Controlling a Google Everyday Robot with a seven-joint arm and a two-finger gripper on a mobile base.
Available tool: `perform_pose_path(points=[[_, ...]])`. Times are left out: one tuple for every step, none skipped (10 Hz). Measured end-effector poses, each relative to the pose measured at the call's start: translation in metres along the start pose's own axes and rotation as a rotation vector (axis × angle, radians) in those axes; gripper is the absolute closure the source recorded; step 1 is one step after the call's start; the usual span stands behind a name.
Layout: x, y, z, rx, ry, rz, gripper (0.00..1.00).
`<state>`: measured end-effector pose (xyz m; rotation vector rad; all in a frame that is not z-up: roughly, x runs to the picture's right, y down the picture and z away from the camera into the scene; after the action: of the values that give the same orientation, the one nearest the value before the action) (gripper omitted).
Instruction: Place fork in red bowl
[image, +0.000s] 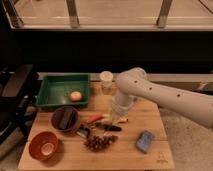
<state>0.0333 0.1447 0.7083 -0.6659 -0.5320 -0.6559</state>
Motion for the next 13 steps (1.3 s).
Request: perform_pose_path(points=[[-0.019,-0.022,0.0,0.006,-0.023,-0.06,1.0],[-0.031,-0.033,0.001,0.001,-0.039,-0.095,1.0],[-0.03,-0.031,0.001,-0.004,-0.039,-0.095,1.0],[-0.03,-0.03,0.001,-0.004,-0.04,-0.092,1.0],[-0.03,-0.031,0.001,-0.004,-0.04,-0.095,1.0],[-0.031,-0.031,0.001,-0.004,-0.039,-0.096,1.0],[-0.029,-0.031,0.001,-0.004,-0.037,-0.095,1.0],[-0.028,-0.03,0.001,-0.004,-0.031,-0.098,1.0],[-0.03,-0.038,-0.003,0.008,-0.006,-0.12,1.0],[-0.034,-0.045,-0.008,0.018,0.003,-0.144,1.0],[-0.047,-0.061,-0.017,0.035,0.01,-0.191,1.0],[-0.061,-0.077,-0.019,0.047,0.009,-0.235,1.0],[-0.077,-0.095,-0.018,0.058,0.003,-0.276,1.0]])
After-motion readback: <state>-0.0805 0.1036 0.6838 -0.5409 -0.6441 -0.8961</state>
